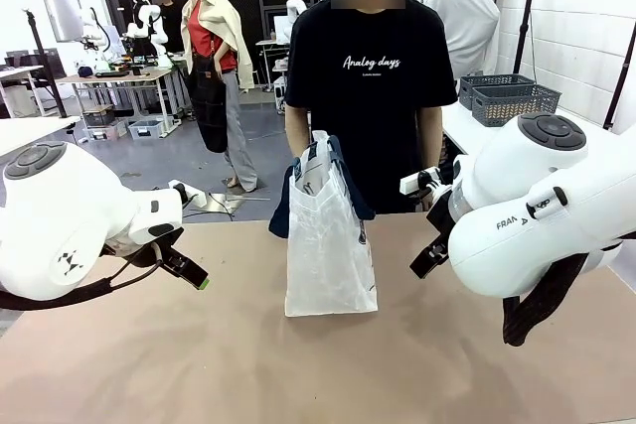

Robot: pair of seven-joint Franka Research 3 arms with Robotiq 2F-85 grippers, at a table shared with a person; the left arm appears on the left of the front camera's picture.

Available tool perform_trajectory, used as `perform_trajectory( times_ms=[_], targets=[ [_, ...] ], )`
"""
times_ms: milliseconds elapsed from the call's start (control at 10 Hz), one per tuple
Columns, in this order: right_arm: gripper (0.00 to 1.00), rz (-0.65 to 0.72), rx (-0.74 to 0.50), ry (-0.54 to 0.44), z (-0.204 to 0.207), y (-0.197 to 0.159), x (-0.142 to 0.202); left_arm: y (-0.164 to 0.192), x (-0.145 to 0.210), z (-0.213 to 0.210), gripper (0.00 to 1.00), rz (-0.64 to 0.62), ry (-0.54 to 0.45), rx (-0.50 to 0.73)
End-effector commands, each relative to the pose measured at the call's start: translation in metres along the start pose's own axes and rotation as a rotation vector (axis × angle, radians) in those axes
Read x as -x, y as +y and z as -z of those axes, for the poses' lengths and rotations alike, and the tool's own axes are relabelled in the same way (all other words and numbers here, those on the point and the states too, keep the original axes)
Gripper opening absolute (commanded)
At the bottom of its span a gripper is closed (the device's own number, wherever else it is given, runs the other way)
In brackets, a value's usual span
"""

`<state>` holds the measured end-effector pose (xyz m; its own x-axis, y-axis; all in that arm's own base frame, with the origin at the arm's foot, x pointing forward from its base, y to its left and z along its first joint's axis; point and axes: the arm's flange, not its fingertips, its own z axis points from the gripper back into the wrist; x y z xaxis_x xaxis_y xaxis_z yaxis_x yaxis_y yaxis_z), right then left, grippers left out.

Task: Transfer purchased items from the store into the shopping bag.
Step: Open the Reusable shopping bag in the center of the table.

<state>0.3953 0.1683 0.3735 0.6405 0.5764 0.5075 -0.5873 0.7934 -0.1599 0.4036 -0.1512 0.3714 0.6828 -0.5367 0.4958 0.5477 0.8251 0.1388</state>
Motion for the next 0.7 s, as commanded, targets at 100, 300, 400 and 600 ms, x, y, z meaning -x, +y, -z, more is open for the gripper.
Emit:
perform_trajectory(
  times_ms=[100,300,400,600],
  targets=[
    [1.00,0.000,0.000,0.000,0.0000,-0.0001,0.0000,0.0006,0.0002,0.0000,1.00,-0.001,0.000,0.000],
    [1.00,0.000,0.000,0.000,0.0000,-0.0001,0.0000,0.0006,0.0002,0.0000,1.00,-0.001,0.000,0.000],
    [1.00,0.000,0.000,0.000,0.0000,-0.0001,0.0000,0.0006,0.0002,0.0000,1.00,-0.001,0.000,0.000],
    [1.00,0.000,0.000,0.000,0.0000,-0.0001,0.0000,0.0006,0.0002,0.0000,1.00,-0.001,0.000,0.000]
  ],
)
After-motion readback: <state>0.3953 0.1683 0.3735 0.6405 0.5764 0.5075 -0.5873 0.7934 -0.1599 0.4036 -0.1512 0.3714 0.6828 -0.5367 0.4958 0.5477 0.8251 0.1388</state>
